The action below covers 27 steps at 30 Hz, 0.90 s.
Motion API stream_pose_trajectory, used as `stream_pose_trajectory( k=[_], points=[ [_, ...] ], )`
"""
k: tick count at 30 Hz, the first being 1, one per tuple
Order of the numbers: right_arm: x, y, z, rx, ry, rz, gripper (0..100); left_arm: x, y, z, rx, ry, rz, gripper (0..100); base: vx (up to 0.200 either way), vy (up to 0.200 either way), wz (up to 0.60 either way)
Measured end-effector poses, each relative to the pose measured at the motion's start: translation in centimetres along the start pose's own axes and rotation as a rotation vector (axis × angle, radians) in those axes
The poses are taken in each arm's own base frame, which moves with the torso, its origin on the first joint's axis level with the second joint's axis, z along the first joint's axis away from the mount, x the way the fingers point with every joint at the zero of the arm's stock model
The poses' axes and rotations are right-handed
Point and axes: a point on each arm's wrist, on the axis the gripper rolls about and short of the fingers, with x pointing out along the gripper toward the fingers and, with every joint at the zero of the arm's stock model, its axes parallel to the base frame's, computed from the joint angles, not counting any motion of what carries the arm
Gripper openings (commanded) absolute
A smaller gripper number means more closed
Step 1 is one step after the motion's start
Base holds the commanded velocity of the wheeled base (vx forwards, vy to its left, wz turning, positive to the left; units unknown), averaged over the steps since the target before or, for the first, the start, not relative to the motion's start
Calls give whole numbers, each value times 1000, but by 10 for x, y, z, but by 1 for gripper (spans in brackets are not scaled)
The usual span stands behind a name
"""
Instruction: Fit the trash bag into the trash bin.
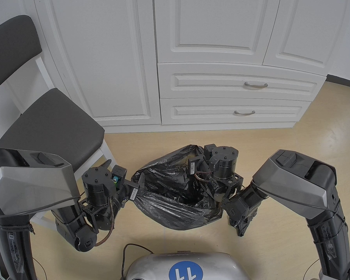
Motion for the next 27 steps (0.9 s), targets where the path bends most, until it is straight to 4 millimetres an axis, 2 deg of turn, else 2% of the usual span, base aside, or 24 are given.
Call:
stream_pose_trajectory(
  k=[1,6,11,18,22,27],
  points=[
    [1,-1,-2,0,0,-5,100,0,0,1,-1,-3,0,100,0,0,0],
    [3,-5,-7,-22,16,-19,100,-1,0,4,-4,-13,-2,100,0,0,0],
    [-5,-10,-3,-33,33,-20,100,0,-1,5,-8,-20,-3,100,0,0,0],
    [-38,-25,13,-100,118,1,100,8,-3,3,-19,-24,3,100,0,0,0],
    [-60,-41,16,-189,244,23,100,16,-5,-3,-21,-15,6,100,0,0,0],
    [-70,-61,16,-259,353,21,100,32,-12,-16,-52,1,13,100,0,0,0]
  ],
)
